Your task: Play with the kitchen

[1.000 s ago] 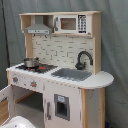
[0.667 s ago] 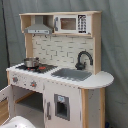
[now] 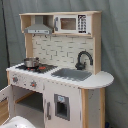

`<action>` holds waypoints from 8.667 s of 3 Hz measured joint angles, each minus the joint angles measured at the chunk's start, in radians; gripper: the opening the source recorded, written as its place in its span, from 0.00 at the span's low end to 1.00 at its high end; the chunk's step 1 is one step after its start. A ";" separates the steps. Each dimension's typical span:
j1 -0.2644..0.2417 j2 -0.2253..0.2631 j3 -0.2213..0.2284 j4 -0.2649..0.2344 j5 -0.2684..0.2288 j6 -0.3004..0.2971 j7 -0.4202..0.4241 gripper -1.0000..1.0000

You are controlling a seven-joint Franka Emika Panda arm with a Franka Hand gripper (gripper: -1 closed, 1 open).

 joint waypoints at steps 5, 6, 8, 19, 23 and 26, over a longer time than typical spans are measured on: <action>0.208 0.087 -0.228 -0.234 0.130 0.202 -0.133 1.00; 0.224 0.087 -0.296 -0.234 0.130 0.237 -0.208 1.00; 0.228 0.082 -0.441 -0.233 0.128 0.326 -0.364 1.00; -0.218 0.392 -0.766 -0.048 0.128 0.936 -0.782 1.00; -0.451 0.619 -0.634 0.173 0.129 0.959 -0.847 1.00; -0.692 0.631 -0.465 0.255 0.138 0.958 -0.839 1.00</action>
